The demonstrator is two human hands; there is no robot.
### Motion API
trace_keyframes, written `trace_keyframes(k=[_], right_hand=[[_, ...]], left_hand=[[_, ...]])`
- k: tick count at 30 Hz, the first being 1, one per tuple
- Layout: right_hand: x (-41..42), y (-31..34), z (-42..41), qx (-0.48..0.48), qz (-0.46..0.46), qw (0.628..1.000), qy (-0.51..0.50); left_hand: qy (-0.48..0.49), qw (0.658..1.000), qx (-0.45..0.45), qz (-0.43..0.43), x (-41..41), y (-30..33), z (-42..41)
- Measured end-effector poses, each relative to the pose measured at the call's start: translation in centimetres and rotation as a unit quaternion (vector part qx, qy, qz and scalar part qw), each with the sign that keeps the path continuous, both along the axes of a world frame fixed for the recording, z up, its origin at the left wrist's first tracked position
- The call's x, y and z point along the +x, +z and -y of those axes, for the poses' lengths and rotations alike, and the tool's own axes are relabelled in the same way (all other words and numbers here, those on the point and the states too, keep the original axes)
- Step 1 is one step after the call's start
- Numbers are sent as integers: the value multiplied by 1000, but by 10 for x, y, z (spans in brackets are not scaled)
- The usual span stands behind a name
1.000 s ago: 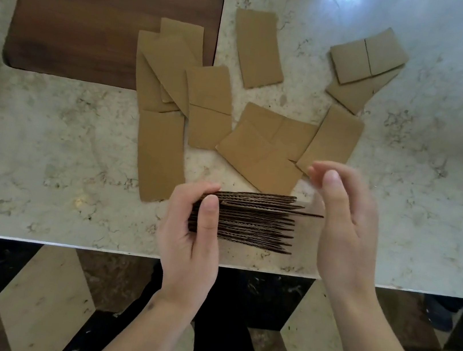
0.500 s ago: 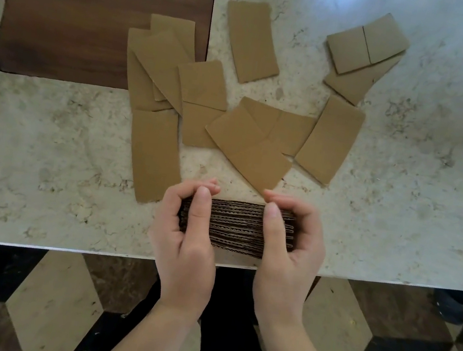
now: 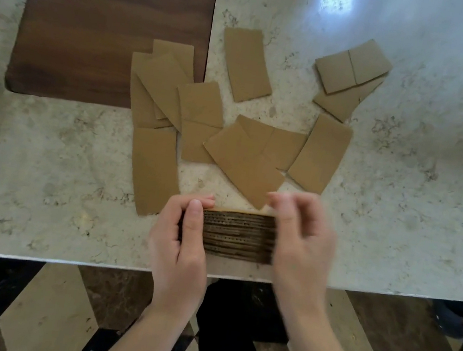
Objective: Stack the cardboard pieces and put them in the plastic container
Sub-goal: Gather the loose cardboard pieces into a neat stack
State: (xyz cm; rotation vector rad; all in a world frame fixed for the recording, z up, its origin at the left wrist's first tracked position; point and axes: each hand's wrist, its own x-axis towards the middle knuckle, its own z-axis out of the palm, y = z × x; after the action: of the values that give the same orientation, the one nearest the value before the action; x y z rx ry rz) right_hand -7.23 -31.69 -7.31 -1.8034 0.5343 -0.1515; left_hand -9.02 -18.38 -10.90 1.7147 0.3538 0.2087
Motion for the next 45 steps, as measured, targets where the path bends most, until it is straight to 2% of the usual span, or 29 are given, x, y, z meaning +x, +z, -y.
trace_keyframes(k=[2, 3, 6, 8, 12, 15, 17, 19, 22, 24, 26, 28, 31, 33, 35, 37, 39, 41, 42, 43, 45], right_hand=[[27, 11, 36, -61, -4, 993, -105], [43, 17, 52, -102, -48, 986, -121], [83, 14, 69, -220, -264, 939, -15], [94, 8, 58, -268, -297, 916, 38], [97, 8, 51, -202, -238, 949, 37], [96, 17, 61, -138, -158, 977, 29], [99, 26, 65, -94, -123, 986, 65], [104, 33, 58, -86, -152, 968, 179], [110, 29, 27, -219, -233, 889, 328], [111, 21, 11, -348, -251, 834, 348], [114, 18, 11, -428, -240, 806, 331], [112, 18, 18, -413, -231, 817, 330], [100, 16, 23, -303, -220, 868, 324], [87, 16, 27, -287, -212, 873, 331], [75, 22, 38, -303, -175, 868, 353], [64, 34, 42, -333, -76, 855, 391], [53, 44, 39, -372, -14, 810, 452], [45, 45, 31, -414, -24, 756, 506], [44, 43, 27, -417, -39, 746, 518], [45, 40, 25, -402, -47, 745, 530], [46, 38, 21, -304, -49, 791, 529]], left_hand=[[-1, 1000, 4, 14, 1, -1, 0], [-1, 1000, 5, 16, 2, -2, 0], [1, 1000, 6, 10, 3, -1, 3], [4, 1000, 7, 12, 4, -3, 3], [-5, 1000, 8, 11, 4, -3, 1], [-7, 1000, 2, 2, 3, -3, 0], [-8, 1000, -1, 6, 3, -4, -1], [-10, 1000, -4, 6, 3, -5, -1], [-13, 1000, 5, 0, 3, -4, -2], [-16, 1000, 15, 6, 3, -4, -3], [-22, 1000, 18, 8, 3, -4, -3], [-23, 1000, 20, -3, 3, -4, -3], [-17, 999, 27, -4, 4, -4, -2], [-16, 999, 31, -1, 4, -4, -2], [-5, 999, 32, -5, 4, -3, -1], [10, 1000, 17, 10, 5, -3, -3], [-10, 996, 55, 67, 4, -6, -9], [-61, 988, 90, 105, 6, -7, -13], [-80, 985, 102, 111, 7, -7, -14], [-92, 983, 114, 114, 8, -7, -15], [-108, 981, 118, 110, 9, -7, -14]])
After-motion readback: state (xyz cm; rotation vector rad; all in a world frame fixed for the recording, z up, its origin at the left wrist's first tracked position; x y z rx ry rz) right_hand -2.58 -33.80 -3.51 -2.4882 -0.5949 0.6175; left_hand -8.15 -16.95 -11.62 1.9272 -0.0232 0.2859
